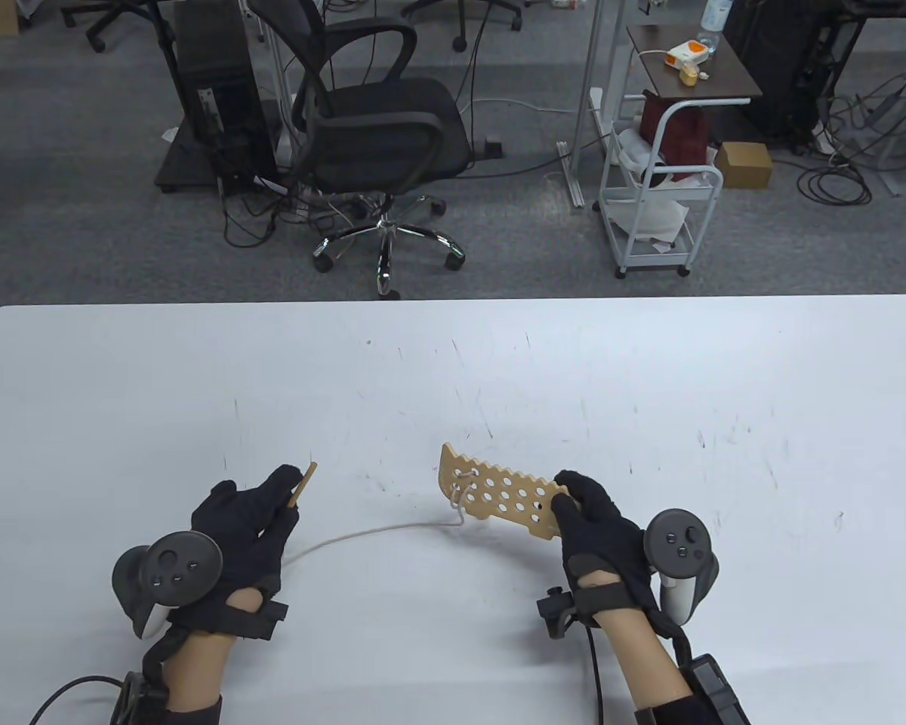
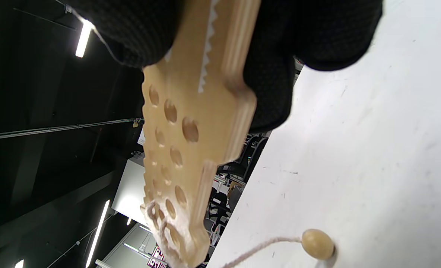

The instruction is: Thread rope through all holes on crocodile lacing toy

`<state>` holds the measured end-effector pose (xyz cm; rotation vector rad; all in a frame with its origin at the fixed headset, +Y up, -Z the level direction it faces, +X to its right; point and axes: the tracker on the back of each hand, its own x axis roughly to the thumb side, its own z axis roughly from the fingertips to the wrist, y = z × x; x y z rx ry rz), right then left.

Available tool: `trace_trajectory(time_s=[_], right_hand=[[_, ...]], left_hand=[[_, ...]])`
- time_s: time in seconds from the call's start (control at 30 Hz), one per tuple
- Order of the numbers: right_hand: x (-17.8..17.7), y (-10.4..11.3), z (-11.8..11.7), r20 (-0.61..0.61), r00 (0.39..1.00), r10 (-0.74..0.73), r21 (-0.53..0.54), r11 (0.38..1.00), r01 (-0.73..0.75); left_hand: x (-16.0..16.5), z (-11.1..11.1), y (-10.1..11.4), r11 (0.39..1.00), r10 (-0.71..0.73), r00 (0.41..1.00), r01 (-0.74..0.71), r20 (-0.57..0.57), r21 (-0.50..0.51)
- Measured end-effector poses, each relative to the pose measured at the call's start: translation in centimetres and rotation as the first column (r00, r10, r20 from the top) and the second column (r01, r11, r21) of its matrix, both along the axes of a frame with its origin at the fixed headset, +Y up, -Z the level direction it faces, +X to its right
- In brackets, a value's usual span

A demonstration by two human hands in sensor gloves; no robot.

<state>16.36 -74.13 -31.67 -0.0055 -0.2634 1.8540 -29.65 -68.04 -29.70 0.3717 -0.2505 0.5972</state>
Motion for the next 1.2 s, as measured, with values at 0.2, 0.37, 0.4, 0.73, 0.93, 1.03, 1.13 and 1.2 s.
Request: trace_trajectory(time_s=[0.2, 0.37, 0.4, 0.73, 0.93, 1.03, 1.13, 1.2], right_hand=[[-0.7, 0.1, 0.2, -0.033, 0.999, 0.011, 0.008, 1.000, -0.010], [-1.3, 0.2, 0.4, -0.056, 0.998, 0.020, 0.013, 1.000, -0.019], [-1.4, 0.2, 0.5, -0.061, 0.998, 0.021, 0.015, 1.000, -0.020], [-2.4, 0.3, 0.9, -0.109, 0.994, 0.006, 0.015, 1.000, -0.004], [-3.1, 0.4, 1.2, -0.139, 0.990, 0.012, 0.020, 1.000, -0.009], [-3.4, 0.4, 1.4, -0.153, 0.988, 0.014, 0.023, 1.000, -0.011], [-3.7, 0.5, 1.5, -0.164, 0.986, 0.015, 0.025, 1.000, -0.011], [-3.8, 0.5, 1.6, -0.169, 0.985, 0.016, 0.029, 1.000, -0.011]], left_hand=[[1.7, -0.3, -0.8, 0.995, -0.044, 0.994, 0.052, 0.100, -0.080], [2.9, -0.4, -1.4, 0.991, -0.039, 0.986, 0.059, 0.160, -0.122], [3.1, -0.4, -1.4, 0.990, -0.047, 0.985, 0.068, 0.167, -0.124], [5.4, 0.1, -1.8, 0.979, -0.117, 0.960, 0.155, 0.254, -0.136], [6.7, 0.5, -2.0, 0.978, -0.104, 0.946, 0.153, 0.306, -0.140], [7.2, 0.6, -2.1, 0.977, -0.109, 0.940, 0.162, 0.323, -0.141], [7.6, 0.7, -2.3, 0.973, -0.120, 0.933, 0.178, 0.339, -0.147], [7.7, 0.7, -2.3, 0.973, -0.115, 0.932, 0.176, 0.344, -0.152]])
